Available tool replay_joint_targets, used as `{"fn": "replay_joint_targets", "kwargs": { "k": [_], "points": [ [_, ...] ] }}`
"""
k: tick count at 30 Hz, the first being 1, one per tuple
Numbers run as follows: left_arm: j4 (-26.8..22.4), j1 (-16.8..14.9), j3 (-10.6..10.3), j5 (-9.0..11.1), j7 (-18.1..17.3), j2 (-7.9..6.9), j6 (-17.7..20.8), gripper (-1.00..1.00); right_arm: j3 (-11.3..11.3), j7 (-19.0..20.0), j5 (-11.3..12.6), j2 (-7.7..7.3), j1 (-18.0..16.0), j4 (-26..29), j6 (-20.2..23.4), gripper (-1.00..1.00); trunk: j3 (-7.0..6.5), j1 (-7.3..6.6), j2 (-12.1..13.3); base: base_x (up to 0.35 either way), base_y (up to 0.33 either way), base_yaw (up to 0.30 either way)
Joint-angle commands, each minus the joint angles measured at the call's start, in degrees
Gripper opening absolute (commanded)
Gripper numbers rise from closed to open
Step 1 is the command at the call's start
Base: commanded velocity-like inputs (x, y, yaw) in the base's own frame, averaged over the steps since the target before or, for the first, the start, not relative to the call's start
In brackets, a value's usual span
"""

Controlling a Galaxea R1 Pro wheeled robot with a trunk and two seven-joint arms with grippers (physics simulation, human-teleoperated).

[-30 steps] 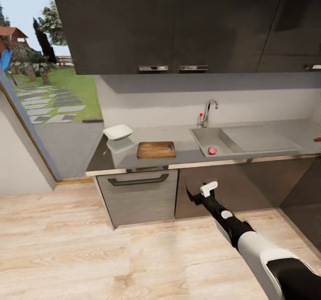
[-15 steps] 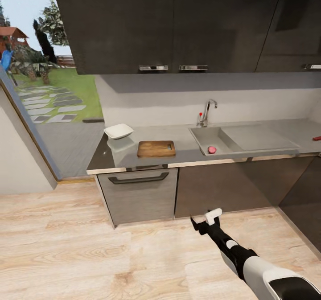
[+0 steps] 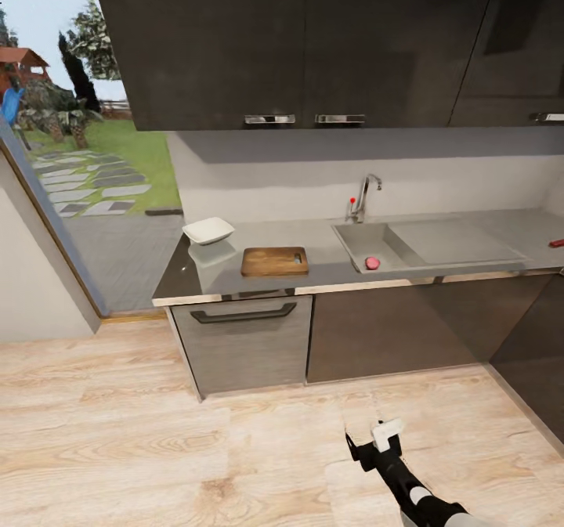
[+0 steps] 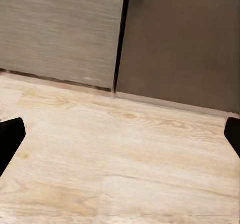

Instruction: In the kitchen, take the Vidalia onion out of the sink, dice it on the chopping board with the paring knife, put the diced onion into the bowl on the countertop, then place both the paring knife and the chopping board into the sink.

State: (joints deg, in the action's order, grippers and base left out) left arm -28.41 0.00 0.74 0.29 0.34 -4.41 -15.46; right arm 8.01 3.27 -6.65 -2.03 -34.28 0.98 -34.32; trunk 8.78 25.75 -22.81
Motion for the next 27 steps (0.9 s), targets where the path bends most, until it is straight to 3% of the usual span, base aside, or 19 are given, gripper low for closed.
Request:
{"fn": "replay_joint_targets", "kwargs": {
  "k": [1, 4, 6, 9, 11, 14, 27],
  "points": [
    [-0.1, 0.0, 0.0, 0.1, 0.1, -0.05, -0.1, 1.00, 0.0, -0.2, -0.2, 0.03, 0.9, 0.0, 0.7, 1.00, 0.10, 0.03, -0.1, 0.000, 0.000, 0.000],
    [-0.1, 0.0, 0.7, 0.1, 0.3, -0.18, -0.1, 1.00, 0.0, -0.4, 0.8, 0.21, 2.8, -0.1, 5.3, 1.00, 0.10, 0.03, -0.1, 0.000, 0.000, 0.000],
    [-0.1, 0.0, 2.5, 0.1, 0.9, -0.17, -0.1, 1.00, 0.0, -0.5, 2.1, 0.37, 3.3, -0.1, 8.4, 1.00, 0.10, 0.03, -0.1, 0.000, 0.000, 0.000],
    [-0.1, 0.0, 6.7, 0.2, 1.4, -0.13, -0.2, 1.00, 0.0, -0.5, 4.8, 0.46, 3.7, -0.1, 12.5, 1.00, 0.10, 0.03, -0.1, 0.000, 0.000, 0.000],
    [-0.1, 0.0, 8.6, 0.2, 1.5, -0.10, -0.2, 1.00, 0.0, -0.5, 6.4, 0.40, 3.9, -0.1, 13.7, 1.00, 0.10, 0.03, -0.1, 0.000, 0.000, 0.000],
    [-0.1, 0.0, 9.9, 0.2, 1.6, -0.14, -0.2, 1.00, 0.0, -0.6, 7.6, 0.27, 4.0, 0.0, 14.4, 1.00, 0.10, 0.03, -0.1, 0.000, 0.000, 0.000],
    [-0.2, 0.0, 10.8, 0.2, 1.7, -0.09, -0.2, 1.00, 0.0, -0.7, 8.5, 0.01, 5.0, -0.1, 15.2, 1.00, 0.10, 0.03, -0.1, 0.000, 0.000, 0.000]
  ]
}}
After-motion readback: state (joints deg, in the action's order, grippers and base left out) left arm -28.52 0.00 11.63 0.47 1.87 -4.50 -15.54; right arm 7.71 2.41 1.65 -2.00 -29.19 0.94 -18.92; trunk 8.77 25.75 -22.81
